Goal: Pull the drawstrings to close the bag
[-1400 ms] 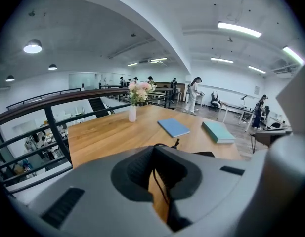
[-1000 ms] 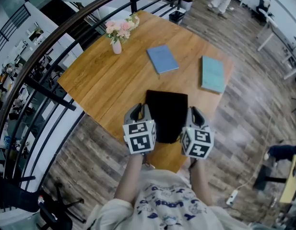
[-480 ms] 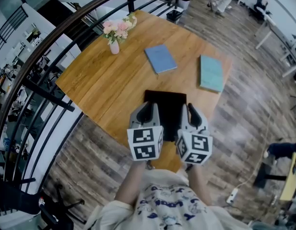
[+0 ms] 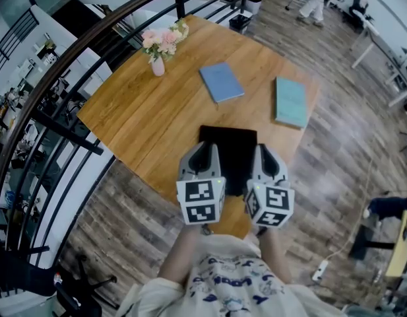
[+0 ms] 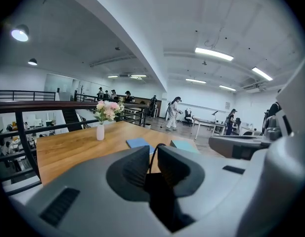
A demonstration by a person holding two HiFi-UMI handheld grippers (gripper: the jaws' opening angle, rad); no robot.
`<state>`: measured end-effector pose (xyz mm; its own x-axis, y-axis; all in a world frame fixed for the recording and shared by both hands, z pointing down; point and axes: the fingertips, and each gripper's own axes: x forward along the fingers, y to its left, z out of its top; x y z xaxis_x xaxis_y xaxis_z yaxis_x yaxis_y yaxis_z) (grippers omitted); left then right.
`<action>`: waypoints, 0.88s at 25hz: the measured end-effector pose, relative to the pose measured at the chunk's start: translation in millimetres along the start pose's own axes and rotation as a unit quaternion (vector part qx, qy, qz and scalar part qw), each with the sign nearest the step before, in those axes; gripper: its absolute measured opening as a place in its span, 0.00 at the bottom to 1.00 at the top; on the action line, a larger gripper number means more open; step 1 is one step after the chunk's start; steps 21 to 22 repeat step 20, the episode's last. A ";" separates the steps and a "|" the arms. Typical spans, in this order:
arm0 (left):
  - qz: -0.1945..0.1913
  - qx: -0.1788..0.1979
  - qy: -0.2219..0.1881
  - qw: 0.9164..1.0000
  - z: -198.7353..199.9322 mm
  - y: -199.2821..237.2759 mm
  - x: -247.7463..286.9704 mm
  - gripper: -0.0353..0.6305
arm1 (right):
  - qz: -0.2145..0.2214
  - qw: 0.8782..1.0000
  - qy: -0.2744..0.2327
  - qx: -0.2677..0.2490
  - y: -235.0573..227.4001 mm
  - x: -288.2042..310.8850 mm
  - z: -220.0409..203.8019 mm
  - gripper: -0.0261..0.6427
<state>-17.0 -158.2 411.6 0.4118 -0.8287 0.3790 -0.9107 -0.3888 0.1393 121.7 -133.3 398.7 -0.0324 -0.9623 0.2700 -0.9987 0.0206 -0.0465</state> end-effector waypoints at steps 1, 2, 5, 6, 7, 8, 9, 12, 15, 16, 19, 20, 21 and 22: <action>0.000 0.000 0.001 1.000 -0.6 0.5 -0.2 0.12 | -0.001 1.000 0.000 -0.001 -0.1 0.0 0.1 0.06; 0.000 0.000 0.001 1.000 -0.9 0.9 -0.4 0.12 | -0.002 1.000 0.001 -0.002 0.0 0.1 -0.1 0.06; 0.002 0.001 0.002 1.000 -1.2 1.9 -0.2 0.12 | -0.002 1.000 0.006 -0.002 0.4 1.2 -2.4 0.06; 0.002 0.002 0.002 1.000 -1.3 2.0 -0.1 0.12 | -0.002 1.000 0.008 -0.001 0.5 1.5 -3.4 0.06; 0.002 0.003 0.002 1.000 -1.4 2.0 -0.1 0.12 | -0.002 1.000 0.009 -0.001 0.6 1.6 -4.3 0.06; 0.002 0.003 0.002 1.000 -1.6 2.0 -0.2 0.12 | -0.002 1.000 0.009 -0.002 0.6 1.6 -5.1 0.06; 0.002 0.003 0.002 1.000 -2.0 1.9 -0.4 0.12 | -0.002 1.000 0.009 -0.002 0.6 1.4 -5.8 0.06; 0.004 0.005 0.003 1.000 -4.0 3.2 -0.9 0.12 | -0.002 1.000 0.011 -0.003 1.2 1.3 -7.4 0.06; 0.005 0.005 0.005 1.000 -4.9 4.9 0.4 0.12 | -0.003 1.000 0.014 -0.002 0.8 3.2 -7.4 0.06; 0.005 0.004 0.006 1.000 -5.0 5.4 0.8 0.12 | -0.004 1.000 0.014 -0.002 0.5 3.9 -7.3 0.06; 0.006 0.004 0.006 1.000 -5.7 6.5 0.7 0.12 | -0.006 1.000 0.014 -0.002 -1.0 4.0 -7.2 0.06; 0.006 0.005 0.007 1.000 -6.1 6.8 0.5 0.12 | -0.007 1.000 0.014 -0.002 -1.6 3.7 -7.1 0.06; 0.006 0.005 0.007 1.000 -6.1 6.8 0.5 0.12 | -0.007 1.000 0.014 -0.002 -1.6 3.7 -7.1 0.06; 0.006 0.005 0.007 1.000 -6.1 6.8 0.5 0.12 | -0.007 1.000 0.014 -0.002 -1.6 3.7 -7.1 0.06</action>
